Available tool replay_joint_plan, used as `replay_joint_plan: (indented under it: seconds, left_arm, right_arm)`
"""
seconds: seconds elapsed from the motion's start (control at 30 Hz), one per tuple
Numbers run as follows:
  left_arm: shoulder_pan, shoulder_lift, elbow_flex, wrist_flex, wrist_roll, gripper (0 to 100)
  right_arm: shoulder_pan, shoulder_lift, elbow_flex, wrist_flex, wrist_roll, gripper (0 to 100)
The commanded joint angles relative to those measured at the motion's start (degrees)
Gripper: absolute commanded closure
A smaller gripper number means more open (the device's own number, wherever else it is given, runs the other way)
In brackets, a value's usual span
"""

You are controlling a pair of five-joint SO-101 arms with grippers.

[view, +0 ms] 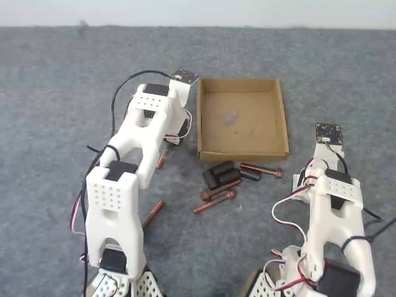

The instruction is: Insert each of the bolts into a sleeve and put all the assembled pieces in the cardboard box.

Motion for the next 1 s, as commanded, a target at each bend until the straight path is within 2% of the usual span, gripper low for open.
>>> replay_joint_plan:
  seconds: [0.0,0.23,0.43,0.63,0.77,0.97]
  left_arm:
    - [-0.70,0.00,-0.75,0.79,-0.44,99]
    - [-3.43,-3.34,1.10,-0.35,-0.35,99]
    - [-6.24,-14.24,15.25,-11.69,-0.44,99]
    - [-3.78,-26.64,32.57,-22.68,-0.44,99]
    - [-4.57,-33.93,41.98,-28.31,-0.62,99]
    - [-9.23,-41.58,51.21,-34.64,-0.44,99]
  right_arm:
    - [-0.22,-2.86,-2.64,-0.75,-0.09,99.1]
    - [-0.22,-2.86,-2.64,-0.75,-0.09,99.1]
    - [-0.22,-2.86,-2.64,-0.75,-0.09,99.1]
    - [-0.57,-2.95,-2.64,-0.75,-0.09,99.1]
    - [-0.66,-2.95,-2.73,-1.27,-0.53,99.1]
    - [-0.13,-3.65,-3.16,-8.13,-0.18,99.1]
